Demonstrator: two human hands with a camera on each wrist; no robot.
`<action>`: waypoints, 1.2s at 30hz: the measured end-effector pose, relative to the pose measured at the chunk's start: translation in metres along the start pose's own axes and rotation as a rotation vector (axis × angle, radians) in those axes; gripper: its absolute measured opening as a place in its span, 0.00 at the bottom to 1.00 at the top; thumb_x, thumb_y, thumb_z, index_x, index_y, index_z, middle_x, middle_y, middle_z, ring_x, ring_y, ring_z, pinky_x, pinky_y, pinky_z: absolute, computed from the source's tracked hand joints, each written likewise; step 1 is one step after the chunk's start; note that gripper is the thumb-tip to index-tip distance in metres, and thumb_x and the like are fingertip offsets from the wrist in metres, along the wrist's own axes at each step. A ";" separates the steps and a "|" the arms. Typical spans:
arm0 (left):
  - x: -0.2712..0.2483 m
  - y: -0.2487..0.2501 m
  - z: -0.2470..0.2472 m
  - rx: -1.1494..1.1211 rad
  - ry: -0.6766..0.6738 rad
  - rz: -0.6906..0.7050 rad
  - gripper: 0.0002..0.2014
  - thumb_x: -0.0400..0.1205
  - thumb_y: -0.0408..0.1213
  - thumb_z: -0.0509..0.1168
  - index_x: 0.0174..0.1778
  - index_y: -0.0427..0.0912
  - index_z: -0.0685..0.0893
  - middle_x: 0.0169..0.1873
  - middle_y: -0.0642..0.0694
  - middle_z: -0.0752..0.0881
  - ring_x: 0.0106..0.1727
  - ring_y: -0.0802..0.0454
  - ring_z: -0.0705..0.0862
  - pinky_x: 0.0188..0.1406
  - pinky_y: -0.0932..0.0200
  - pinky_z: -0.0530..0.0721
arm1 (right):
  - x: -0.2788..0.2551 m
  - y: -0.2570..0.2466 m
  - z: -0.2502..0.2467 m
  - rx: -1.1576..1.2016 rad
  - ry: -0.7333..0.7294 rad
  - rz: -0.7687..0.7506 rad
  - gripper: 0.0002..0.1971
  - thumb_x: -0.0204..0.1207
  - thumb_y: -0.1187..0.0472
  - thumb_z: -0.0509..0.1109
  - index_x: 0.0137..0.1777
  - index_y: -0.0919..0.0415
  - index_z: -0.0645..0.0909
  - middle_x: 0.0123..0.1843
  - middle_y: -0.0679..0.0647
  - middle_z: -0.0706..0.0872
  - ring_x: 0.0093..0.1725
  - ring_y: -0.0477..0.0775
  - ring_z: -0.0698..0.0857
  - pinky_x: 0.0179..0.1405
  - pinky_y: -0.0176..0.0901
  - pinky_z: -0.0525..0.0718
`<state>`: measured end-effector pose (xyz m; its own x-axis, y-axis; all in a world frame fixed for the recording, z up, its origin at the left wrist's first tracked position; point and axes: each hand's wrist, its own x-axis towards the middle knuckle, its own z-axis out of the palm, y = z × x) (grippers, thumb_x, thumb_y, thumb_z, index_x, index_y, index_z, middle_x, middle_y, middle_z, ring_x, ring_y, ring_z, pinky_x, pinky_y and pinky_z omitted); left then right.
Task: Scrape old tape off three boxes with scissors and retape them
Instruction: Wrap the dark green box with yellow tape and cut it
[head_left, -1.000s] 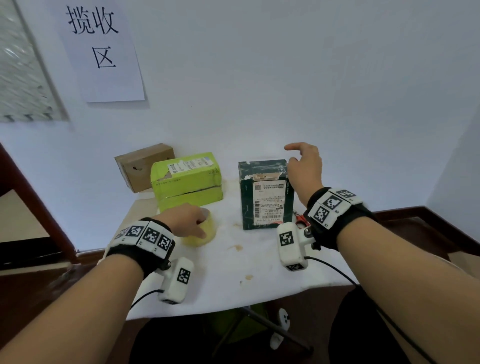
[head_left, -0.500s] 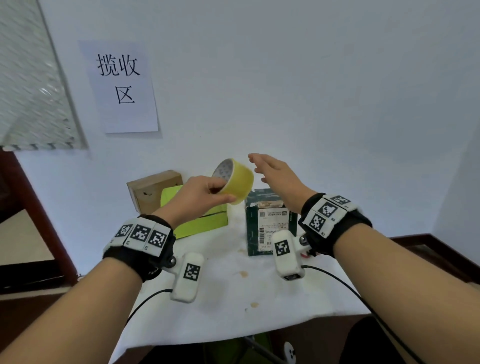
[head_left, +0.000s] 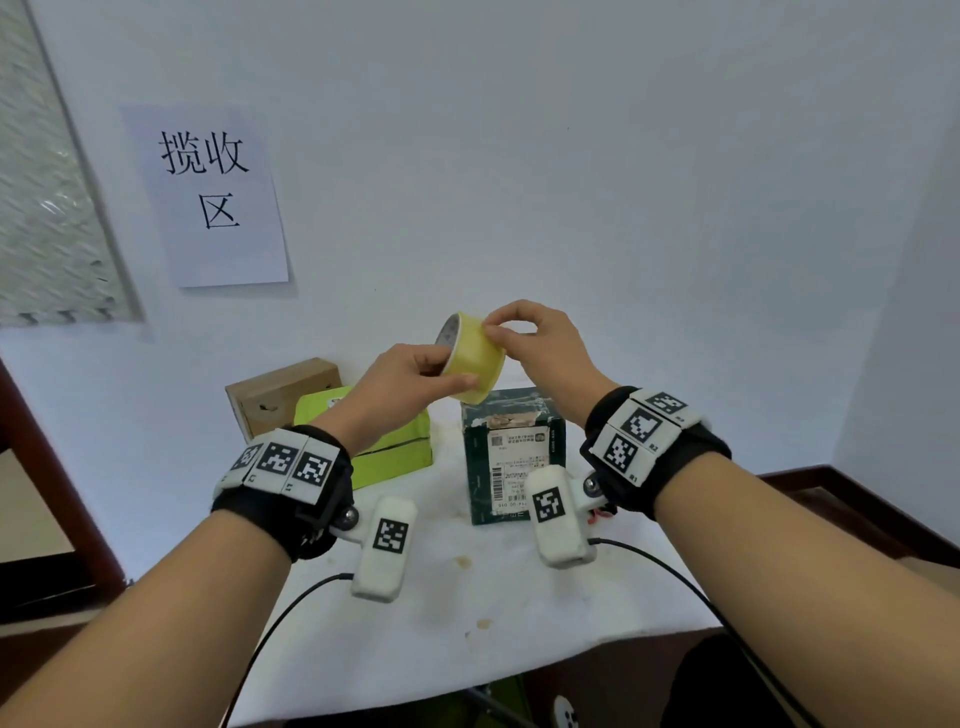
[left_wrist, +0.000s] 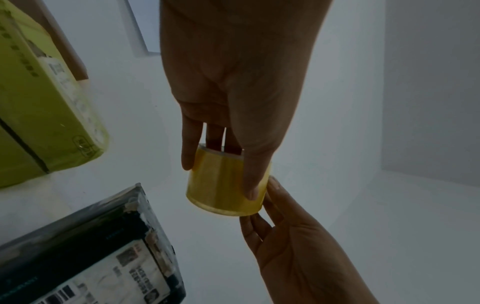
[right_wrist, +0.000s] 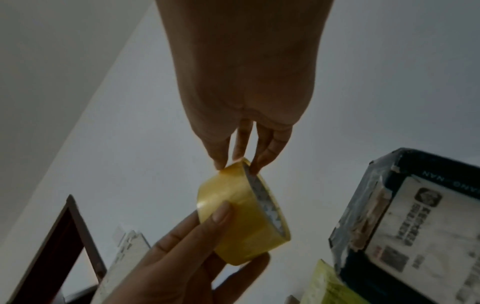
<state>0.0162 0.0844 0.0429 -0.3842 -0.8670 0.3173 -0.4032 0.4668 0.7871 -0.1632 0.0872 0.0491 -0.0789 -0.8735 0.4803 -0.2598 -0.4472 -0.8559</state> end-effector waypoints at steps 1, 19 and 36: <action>0.000 0.003 0.001 -0.014 -0.035 -0.007 0.10 0.80 0.43 0.71 0.56 0.50 0.90 0.49 0.53 0.91 0.58 0.53 0.87 0.66 0.50 0.81 | 0.001 0.000 0.000 0.008 0.010 0.001 0.06 0.77 0.61 0.71 0.41 0.49 0.84 0.52 0.46 0.87 0.51 0.52 0.85 0.57 0.53 0.84; 0.018 0.023 0.017 -0.124 0.097 -0.033 0.09 0.78 0.38 0.73 0.53 0.43 0.86 0.41 0.49 0.89 0.42 0.59 0.86 0.50 0.63 0.81 | -0.019 0.003 -0.005 -0.083 0.080 0.102 0.06 0.77 0.55 0.71 0.46 0.54 0.88 0.53 0.48 0.86 0.58 0.49 0.83 0.62 0.48 0.80; 0.014 0.004 0.045 -0.102 0.029 -0.183 0.05 0.79 0.35 0.72 0.42 0.36 0.87 0.39 0.40 0.86 0.37 0.54 0.82 0.42 0.62 0.84 | -0.044 0.019 -0.017 -0.197 -0.033 0.369 0.29 0.75 0.47 0.72 0.70 0.54 0.64 0.59 0.54 0.78 0.55 0.52 0.80 0.52 0.44 0.80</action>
<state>-0.0279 0.0822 0.0268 -0.2877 -0.9411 0.1778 -0.3774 0.2820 0.8821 -0.1810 0.1204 0.0144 -0.1714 -0.9753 0.1392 -0.3993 -0.0604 -0.9148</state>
